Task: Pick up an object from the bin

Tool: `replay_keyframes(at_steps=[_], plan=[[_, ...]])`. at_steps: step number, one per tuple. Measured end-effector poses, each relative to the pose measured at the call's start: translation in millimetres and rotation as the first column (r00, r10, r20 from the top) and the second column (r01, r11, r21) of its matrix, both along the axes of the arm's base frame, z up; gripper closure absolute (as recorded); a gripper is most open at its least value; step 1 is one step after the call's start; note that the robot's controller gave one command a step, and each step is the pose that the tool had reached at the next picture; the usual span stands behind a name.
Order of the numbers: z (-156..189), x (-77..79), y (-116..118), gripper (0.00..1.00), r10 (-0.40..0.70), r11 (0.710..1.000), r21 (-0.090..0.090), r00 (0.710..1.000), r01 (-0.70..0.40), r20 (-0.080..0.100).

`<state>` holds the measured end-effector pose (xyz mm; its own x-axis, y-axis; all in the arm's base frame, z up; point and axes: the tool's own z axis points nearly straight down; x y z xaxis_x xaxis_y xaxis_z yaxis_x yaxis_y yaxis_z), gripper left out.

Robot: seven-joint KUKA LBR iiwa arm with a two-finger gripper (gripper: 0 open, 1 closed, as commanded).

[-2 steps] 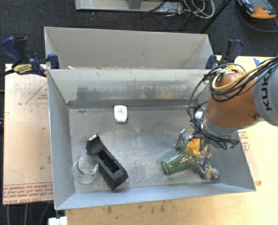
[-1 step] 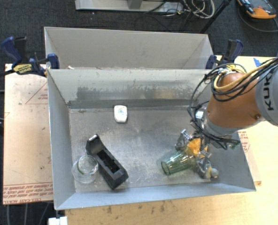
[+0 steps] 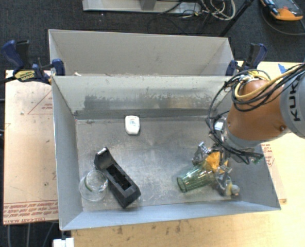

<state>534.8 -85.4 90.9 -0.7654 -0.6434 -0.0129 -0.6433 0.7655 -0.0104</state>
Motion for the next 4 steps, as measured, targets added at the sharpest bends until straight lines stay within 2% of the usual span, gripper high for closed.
replay_keyframes(at_steps=[1,2,3,4], plan=[[31,-7.3,1,1.00,0.007,1.000,0.003,1.000,-0.007,-0.019],[91,1.6,-10,1.00,0.041,0.999,0.003,0.999,-0.041,-0.017],[150,-24.0,-16,1.00,0.045,0.999,0.003,0.999,-0.045,-0.020],[165,-27.8,-18,1.00,0.039,0.999,0.002,0.999,-0.039,-0.020]])
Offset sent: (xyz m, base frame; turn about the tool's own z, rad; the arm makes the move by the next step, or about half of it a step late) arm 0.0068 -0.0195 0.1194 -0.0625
